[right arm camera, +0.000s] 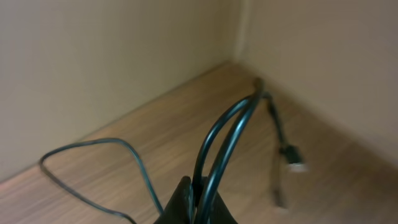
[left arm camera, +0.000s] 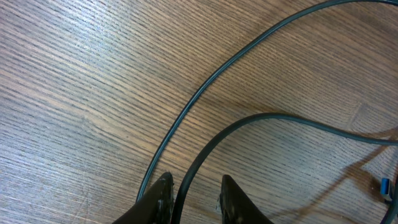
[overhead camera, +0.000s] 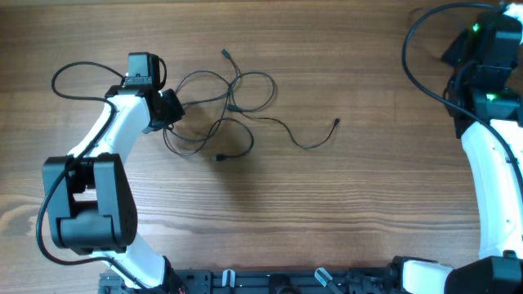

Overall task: Untangle cables
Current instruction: 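Release the cable and raise the right gripper to the upper right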

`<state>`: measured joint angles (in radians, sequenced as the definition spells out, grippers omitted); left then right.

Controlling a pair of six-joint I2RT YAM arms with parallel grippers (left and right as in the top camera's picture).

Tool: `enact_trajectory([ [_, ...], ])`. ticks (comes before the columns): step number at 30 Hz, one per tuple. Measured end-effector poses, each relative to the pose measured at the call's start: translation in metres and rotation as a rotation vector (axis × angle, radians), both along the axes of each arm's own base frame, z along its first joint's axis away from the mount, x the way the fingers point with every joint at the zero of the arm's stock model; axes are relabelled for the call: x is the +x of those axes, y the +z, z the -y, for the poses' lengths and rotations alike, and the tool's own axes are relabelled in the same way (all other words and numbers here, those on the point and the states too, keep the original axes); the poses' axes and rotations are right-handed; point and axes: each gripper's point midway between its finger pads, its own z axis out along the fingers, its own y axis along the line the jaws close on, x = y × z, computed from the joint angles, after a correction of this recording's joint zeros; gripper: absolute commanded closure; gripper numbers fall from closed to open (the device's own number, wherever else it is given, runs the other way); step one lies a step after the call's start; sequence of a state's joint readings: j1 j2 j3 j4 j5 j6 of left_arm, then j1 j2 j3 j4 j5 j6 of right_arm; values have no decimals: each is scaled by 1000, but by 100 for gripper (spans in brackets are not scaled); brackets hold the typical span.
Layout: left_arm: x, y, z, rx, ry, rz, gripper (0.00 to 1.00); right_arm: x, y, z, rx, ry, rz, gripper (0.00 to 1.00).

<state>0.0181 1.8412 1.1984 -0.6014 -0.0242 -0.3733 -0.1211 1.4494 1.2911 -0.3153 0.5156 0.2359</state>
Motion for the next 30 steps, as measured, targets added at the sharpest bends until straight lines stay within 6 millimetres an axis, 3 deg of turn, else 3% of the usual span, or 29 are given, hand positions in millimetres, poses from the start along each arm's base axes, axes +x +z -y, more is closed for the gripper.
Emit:
enact_trajectory([
  [2, 0, 0, 0, 0, 0, 0, 73, -3, 6, 13, -63, -37, -11, 96],
  [5, 0, 0, 0, 0, 0, 0, 73, -8, -3, 33, -106, -91, -66, 96],
  [8, 0, 0, 0, 0, 0, 0, 73, -9, -29, 56, -124, -141, -160, 96],
  [11, 0, 0, 0, 0, 0, 0, 73, -10, -73, 77, -111, -177, -282, 96],
  [15, 1, 0, 0, 0, 0, 3, 73, -11, -110, 88, -93, -193, -382, 96],
  [22, 1, 0, 0, 0, -1, 3, 73, -13, -158, 93, -61, -191, -502, 95],
  [23, 1, 0, 0, 0, 0, 3, 73, -13, -166, 92, -53, -183, -522, 86],
  [24, 1, 0, 0, -1, 0, 3, 73, -14, -172, 91, -46, -177, -538, 48],
  [25, 1, 0, 1, -4, -1, 3, 73, -14, -178, 90, -38, -175, -548, 0],
  [30, 1, 0, 3, -17, -6, 4, 73, -13, -195, 88, -21, -158, -586, 0],
])
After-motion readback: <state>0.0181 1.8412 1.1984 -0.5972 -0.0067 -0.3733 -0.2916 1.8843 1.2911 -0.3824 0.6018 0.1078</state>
